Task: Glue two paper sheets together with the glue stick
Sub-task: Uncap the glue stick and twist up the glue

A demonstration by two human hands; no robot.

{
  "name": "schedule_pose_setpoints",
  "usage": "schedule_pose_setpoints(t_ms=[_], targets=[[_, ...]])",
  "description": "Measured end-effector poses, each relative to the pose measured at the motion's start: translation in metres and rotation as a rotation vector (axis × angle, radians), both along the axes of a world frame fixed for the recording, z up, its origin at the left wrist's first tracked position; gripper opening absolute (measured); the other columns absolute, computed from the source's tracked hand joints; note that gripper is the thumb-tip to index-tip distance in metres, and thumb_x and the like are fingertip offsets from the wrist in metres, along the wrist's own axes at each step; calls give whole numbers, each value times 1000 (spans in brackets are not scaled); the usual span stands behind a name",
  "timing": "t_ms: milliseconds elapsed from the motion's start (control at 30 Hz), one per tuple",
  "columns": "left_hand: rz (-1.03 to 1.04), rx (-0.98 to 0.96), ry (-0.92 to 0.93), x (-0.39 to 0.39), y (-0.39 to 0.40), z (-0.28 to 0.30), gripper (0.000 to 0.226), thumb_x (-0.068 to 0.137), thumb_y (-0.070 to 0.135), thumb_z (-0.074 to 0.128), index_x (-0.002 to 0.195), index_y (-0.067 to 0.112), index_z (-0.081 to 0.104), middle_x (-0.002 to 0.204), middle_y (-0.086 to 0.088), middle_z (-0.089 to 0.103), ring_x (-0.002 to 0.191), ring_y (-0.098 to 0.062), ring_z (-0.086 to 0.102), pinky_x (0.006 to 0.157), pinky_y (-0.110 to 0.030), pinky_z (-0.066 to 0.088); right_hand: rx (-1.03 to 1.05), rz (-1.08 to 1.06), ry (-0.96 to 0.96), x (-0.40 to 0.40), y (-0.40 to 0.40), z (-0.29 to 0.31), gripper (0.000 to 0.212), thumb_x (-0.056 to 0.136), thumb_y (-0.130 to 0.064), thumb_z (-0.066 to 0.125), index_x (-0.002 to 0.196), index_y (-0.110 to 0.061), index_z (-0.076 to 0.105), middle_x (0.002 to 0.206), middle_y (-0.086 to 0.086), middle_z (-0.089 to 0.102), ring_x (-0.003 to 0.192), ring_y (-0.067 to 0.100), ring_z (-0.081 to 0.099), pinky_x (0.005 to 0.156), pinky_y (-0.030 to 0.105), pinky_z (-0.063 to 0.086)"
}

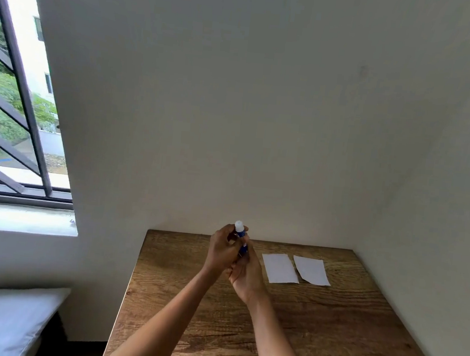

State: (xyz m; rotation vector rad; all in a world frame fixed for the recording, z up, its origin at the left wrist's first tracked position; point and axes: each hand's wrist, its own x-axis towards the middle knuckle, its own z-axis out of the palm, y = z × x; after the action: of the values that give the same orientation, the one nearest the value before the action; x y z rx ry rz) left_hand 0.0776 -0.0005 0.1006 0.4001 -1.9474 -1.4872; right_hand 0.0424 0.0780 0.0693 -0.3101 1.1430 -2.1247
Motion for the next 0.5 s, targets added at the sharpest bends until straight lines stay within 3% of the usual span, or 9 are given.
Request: schedule_pose_setpoints(t_ms=[67,233,300,367,400,500], targets=[[14,10,-6,1,-4,-1,15,84,11,64,99,9,66,85,-8,69,73,-19,65,67,-29,52,-65,23,-21,0,3,-4,38,94,-39,39,109,-13,62,78,1,63,61,8,52,52,21,39],[-24,-30,-59,0,-2,-6,17,84,12,64,100,9,66,81,-3,68,68,-11,63,64,-24,51,138,-12,-4,-2,1,-3,44,90,-49,41,63,-18,55,46,-6,42,42,6,35,41,18,29],[-6,-11,-58,0,-3,-8,16,84,13,65,100,9,66,80,0,68,66,-5,61,62,-18,48,146,-9,-10,-2,0,-4,45,92,-49,39,71,-17,61,51,-4,53,44,5,43,41,18,34],[12,22,-53,0,-6,-10,18,84,12,65,101,7,67,89,-4,70,75,-7,63,68,-19,50,63,21,-32,-2,1,-9,41,95,-43,37,102,-14,66,71,0,65,56,6,53,49,19,42],[12,28,-53,0,-8,-11,19,83,12,65,102,7,66,93,-6,71,78,-11,65,70,-22,51,28,24,-49,-2,2,-11,38,95,-38,39,107,-13,64,76,2,64,60,8,54,51,20,42],[-24,-14,-82,0,-9,-15,18,83,9,64,100,5,66,89,-12,71,79,-23,66,70,-34,53,56,2,-60,-3,5,-13,32,87,-39,47,88,-13,65,60,-1,52,51,7,44,46,19,34]])
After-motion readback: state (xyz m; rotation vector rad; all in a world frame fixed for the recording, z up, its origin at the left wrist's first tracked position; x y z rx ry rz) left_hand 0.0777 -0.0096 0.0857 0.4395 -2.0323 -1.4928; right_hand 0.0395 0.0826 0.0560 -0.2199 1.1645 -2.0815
